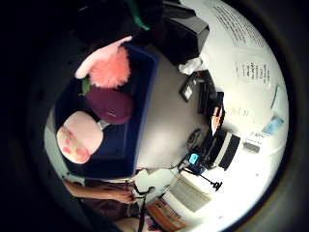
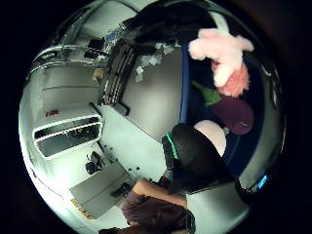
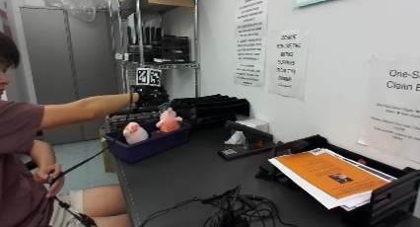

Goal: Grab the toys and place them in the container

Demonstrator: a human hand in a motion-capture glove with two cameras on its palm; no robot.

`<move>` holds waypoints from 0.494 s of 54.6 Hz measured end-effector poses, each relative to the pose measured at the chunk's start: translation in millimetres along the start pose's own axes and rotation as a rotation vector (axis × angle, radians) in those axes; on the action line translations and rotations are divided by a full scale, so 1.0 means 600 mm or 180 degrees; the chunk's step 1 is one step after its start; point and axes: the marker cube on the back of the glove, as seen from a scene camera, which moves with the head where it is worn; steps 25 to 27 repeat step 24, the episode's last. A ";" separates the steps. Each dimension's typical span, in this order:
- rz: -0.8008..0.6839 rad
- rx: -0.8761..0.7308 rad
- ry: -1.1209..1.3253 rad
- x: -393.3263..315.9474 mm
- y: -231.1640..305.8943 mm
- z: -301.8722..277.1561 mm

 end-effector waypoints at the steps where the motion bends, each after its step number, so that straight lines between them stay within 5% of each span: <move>1: 0.0001 0.0009 -0.0003 0.001 0.000 0.000; 27: -0.0119 0.0313 -0.0247 0.033 0.038 -0.003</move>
